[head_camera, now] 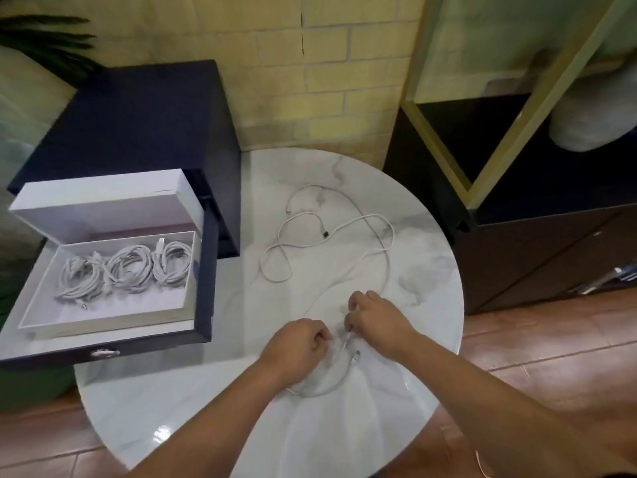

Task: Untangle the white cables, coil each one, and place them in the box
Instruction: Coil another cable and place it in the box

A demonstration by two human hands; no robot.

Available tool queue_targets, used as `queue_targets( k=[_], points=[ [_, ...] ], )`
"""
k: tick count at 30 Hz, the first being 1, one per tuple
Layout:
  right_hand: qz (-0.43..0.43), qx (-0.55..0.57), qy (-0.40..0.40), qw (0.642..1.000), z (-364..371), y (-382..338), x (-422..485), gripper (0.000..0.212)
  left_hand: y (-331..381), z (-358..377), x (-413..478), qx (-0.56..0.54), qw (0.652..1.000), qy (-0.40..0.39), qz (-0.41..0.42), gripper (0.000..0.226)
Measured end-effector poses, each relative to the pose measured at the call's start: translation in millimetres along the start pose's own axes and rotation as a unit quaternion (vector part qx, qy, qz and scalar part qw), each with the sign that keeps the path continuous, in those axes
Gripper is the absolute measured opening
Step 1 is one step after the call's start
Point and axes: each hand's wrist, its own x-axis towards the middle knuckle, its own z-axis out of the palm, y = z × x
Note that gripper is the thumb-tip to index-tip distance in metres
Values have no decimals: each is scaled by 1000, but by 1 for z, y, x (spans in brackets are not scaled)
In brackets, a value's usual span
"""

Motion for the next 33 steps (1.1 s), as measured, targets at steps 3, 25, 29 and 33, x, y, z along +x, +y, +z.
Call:
queue_targets(
  k=[3, 25, 29, 33],
  points=[
    [3, 5, 11, 1000, -3, 9, 1, 23, 4, -1, 2, 6, 999, 38, 2, 17],
    [23, 323, 180, 929, -137, -3, 13, 14, 84, -107, 4, -371, 904, 211, -40, 22],
    [14, 257, 246, 935, -167, -13, 29, 44, 85, -133, -8, -375, 908, 184, -17, 28],
    [-51, 211, 304, 928, -194, -35, 47, 55, 89, -159, -24, -363, 916, 169, 30, 34]
  ],
)
